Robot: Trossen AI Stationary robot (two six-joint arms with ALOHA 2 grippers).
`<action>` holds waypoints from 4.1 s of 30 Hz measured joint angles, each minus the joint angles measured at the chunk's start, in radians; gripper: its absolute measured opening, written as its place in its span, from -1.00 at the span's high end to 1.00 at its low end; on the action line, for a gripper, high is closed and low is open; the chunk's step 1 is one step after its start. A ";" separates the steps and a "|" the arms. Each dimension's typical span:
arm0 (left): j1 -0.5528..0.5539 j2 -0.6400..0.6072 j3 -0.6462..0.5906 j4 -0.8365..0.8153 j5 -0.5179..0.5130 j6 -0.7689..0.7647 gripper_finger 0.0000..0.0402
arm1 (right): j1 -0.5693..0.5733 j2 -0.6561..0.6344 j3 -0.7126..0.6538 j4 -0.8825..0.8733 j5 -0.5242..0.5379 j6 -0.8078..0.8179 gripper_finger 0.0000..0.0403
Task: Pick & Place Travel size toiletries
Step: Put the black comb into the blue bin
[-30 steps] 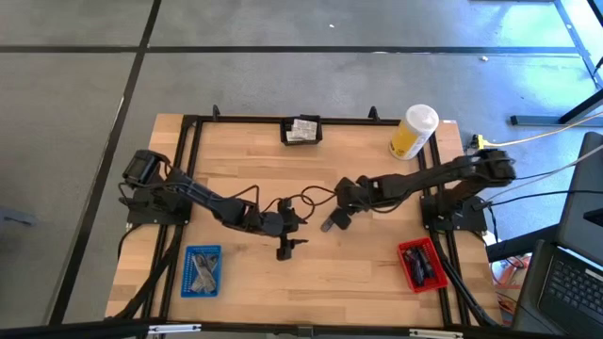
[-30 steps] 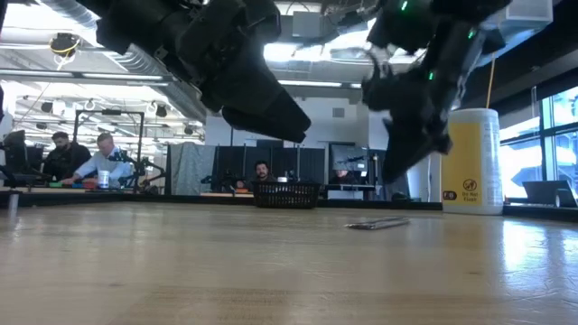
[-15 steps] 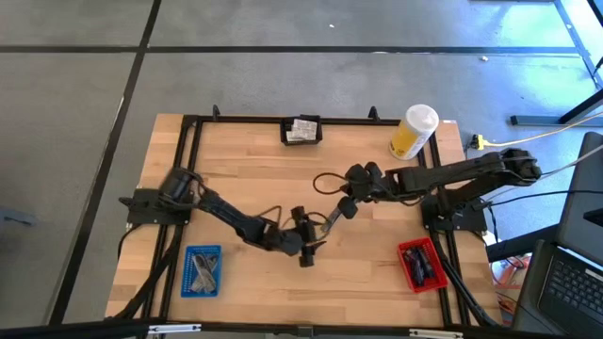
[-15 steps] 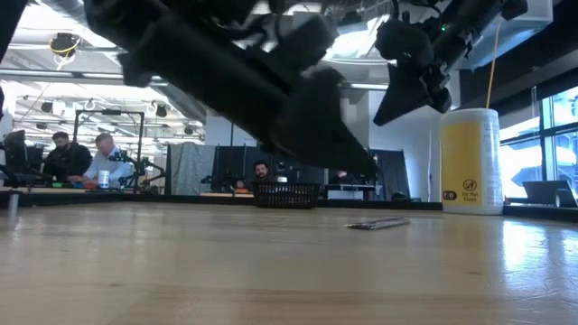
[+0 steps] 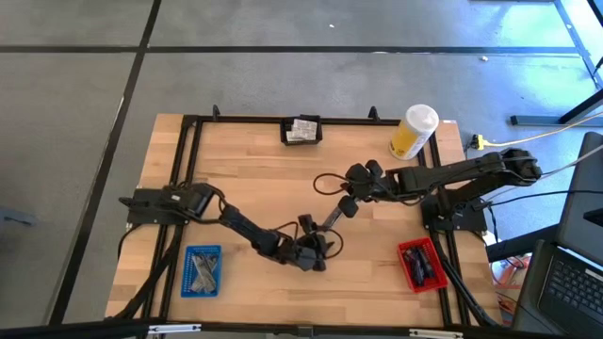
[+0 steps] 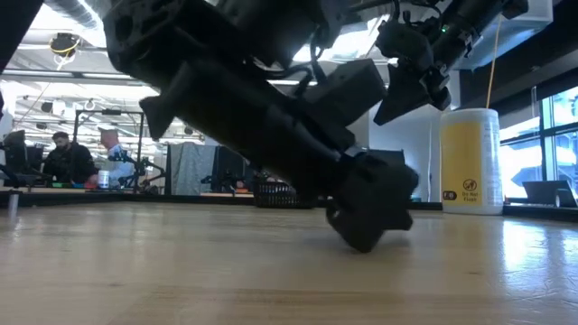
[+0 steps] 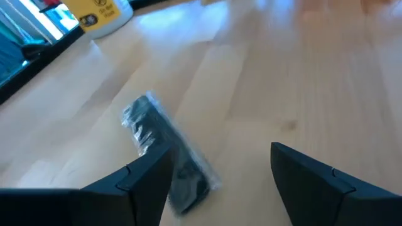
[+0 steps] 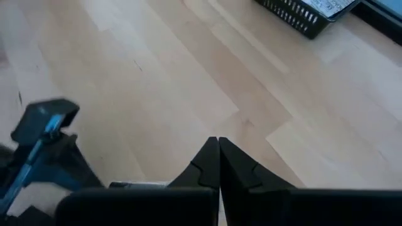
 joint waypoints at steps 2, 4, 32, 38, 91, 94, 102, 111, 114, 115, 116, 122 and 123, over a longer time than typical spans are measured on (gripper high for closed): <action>0.002 0.020 0.013 0.006 0.000 -0.006 -0.24 | 0.000 0.000 0.000 0.000 0.002 -0.004 1.00; 0.002 0.033 0.023 0.011 -0.006 -0.014 -0.20 | 0.000 0.000 0.000 0.000 0.002 -0.003 1.00; 0.072 0.037 0.020 -0.121 0.068 -0.252 0.39 | 0.046 -0.001 0.001 0.002 -0.007 -0.008 1.00; 0.074 0.037 0.018 -0.129 0.047 -0.236 0.70 | 0.064 -0.001 0.001 0.002 -0.007 -0.008 1.00; 0.022 -0.344 0.014 -0.854 0.309 -0.291 0.99 | 0.360 0.133 -0.018 0.123 -0.077 -0.140 0.92; 0.022 -0.344 0.014 -0.866 0.311 -0.219 0.98 | 0.363 0.187 -0.019 0.124 -0.077 -0.139 0.87; 0.031 -0.343 0.014 -0.862 0.429 -0.174 0.72 | 0.363 0.236 -0.019 0.184 -0.077 -0.112 0.73; 0.055 -0.334 0.012 -0.901 0.452 -0.155 0.27 | 0.363 0.236 -0.019 0.189 -0.042 -0.112 0.60; 0.066 -0.333 0.011 -0.884 0.524 -0.153 0.23 | 0.362 0.235 -0.019 0.195 -0.024 -0.115 0.58; 0.070 -0.330 0.011 -0.887 0.536 -0.153 0.23 | 0.362 0.235 -0.019 0.195 -0.024 -0.115 0.57; 0.073 -0.328 0.011 -0.894 0.538 -0.152 0.24 | 0.362 0.235 -0.019 0.197 -0.024 -0.115 0.57; 0.097 -0.328 0.011 -0.903 0.537 -0.141 0.26 | 0.362 0.235 -0.019 0.200 -0.024 -0.115 0.61; 0.103 -0.328 0.011 -0.906 0.536 -0.141 0.26 | 0.362 0.235 -0.019 0.200 -0.024 -0.115 0.62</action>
